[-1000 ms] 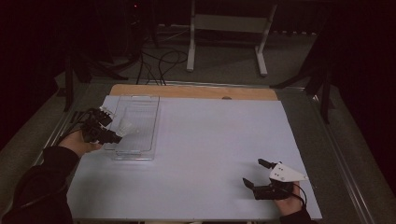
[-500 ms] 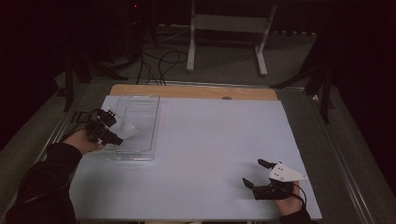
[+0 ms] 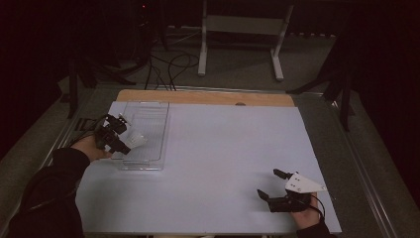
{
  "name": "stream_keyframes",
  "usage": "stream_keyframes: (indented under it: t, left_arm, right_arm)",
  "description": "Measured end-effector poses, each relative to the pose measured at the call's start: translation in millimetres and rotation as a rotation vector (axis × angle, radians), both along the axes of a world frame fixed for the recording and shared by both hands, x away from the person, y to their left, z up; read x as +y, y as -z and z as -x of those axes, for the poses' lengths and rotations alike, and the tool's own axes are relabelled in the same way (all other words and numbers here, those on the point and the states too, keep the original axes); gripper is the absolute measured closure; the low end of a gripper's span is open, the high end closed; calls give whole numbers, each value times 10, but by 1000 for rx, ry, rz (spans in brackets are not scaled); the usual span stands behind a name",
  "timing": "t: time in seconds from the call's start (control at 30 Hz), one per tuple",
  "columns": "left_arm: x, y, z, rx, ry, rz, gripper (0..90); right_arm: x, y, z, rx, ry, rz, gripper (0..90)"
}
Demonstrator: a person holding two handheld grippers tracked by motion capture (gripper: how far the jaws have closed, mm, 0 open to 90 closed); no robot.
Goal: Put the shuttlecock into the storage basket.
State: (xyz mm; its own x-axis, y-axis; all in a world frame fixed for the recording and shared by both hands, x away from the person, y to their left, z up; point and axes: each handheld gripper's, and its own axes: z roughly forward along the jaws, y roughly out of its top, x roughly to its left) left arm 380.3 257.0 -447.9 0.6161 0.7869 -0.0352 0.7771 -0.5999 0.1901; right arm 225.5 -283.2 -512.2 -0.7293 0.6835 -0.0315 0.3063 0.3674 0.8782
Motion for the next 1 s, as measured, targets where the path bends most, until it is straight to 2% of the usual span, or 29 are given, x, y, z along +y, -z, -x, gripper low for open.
stream_keyframes:
  t: [0.17, 0.27, 0.5, 0.8, 0.9, 1.0]
  left_arm:
    - [-24, 16, -27, -1, -23, -10, 645]
    - [-26, 8, -31, 2, -37, -1, 555]
    - [-41, -79, -3, -7, -45, 29, 427]
    - [-85, -118, 15, -14, -55, 13, 300]
    - [-101, -142, 24, -29, -51, 8, 222]
    - [-88, -175, 41, -28, -20, 36, 122]
  right_arm:
    - [-2, -2, 2, -1, 1, 0, 95]
    - [-15, -2, -1, -7, 4, 2, 95]
    - [-6, -3, 1, -4, 4, 3, 95]
    - [-6, -4, 2, -5, 4, 1, 95]
    - [-8, -3, 0, -5, 4, 1, 96]
    - [-7, -6, 2, -5, 4, 1, 95]
